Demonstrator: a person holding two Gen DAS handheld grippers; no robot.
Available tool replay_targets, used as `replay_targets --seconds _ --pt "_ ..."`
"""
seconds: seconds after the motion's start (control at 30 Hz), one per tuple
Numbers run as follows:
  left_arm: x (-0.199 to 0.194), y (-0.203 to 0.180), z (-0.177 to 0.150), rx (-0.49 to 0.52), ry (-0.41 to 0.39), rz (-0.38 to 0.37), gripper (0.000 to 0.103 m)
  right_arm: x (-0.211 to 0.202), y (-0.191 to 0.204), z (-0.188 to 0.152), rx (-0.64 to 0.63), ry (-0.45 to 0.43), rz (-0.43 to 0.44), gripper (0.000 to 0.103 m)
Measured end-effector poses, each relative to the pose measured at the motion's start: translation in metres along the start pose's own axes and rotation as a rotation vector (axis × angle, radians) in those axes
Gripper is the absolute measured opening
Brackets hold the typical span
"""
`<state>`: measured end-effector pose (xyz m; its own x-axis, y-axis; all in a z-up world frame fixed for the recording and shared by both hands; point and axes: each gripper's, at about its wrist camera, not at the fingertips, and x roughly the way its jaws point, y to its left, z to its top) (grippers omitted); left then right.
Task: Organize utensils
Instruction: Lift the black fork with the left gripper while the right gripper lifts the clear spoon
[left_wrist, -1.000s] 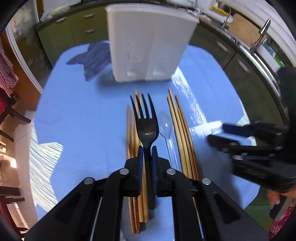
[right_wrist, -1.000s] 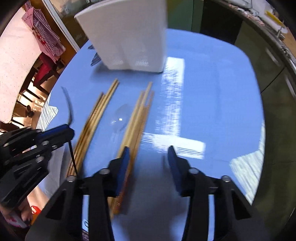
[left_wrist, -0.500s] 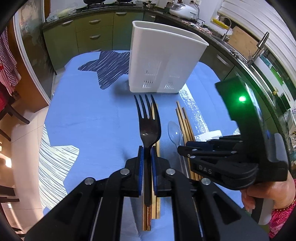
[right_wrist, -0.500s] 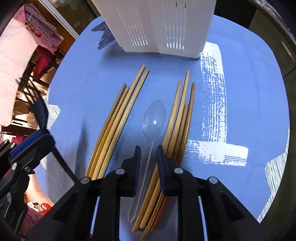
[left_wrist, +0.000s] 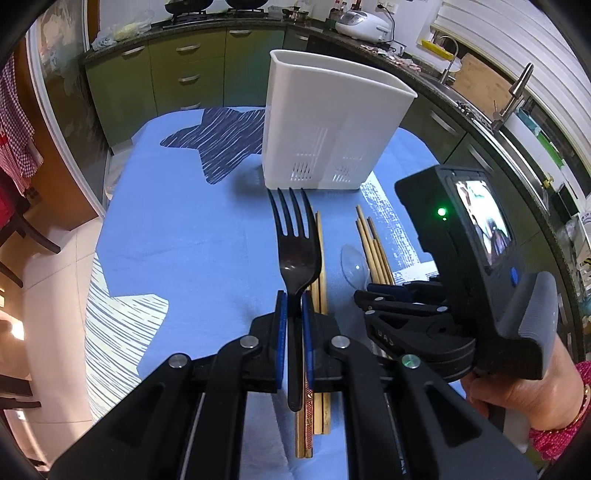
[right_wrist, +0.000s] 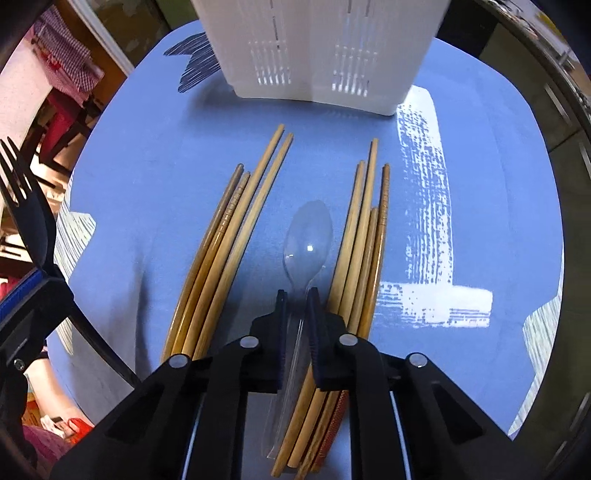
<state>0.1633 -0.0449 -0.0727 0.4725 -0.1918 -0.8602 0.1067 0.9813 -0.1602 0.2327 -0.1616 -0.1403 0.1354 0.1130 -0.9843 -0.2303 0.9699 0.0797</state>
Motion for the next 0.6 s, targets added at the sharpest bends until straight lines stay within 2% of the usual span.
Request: replay_targets --seconds 0.17,0.4,0.6 --pt "-0.005 0.000 0.002 0.007 -0.014 0.000 0.008 -0.009 -0.005 0.000 0.025 -0.048 0.063 0.010" --pt "-0.035 0.000 0.027 0.009 -0.100 -0.008 0.008 -0.082 -0.014 -0.014 0.027 -0.313 0.215 0.009" --pt "-0.075 -0.014 0.084 0.020 -0.235 -0.024 0.008 -0.156 -0.045 -0.033 0.035 -0.568 0.287 0.009"
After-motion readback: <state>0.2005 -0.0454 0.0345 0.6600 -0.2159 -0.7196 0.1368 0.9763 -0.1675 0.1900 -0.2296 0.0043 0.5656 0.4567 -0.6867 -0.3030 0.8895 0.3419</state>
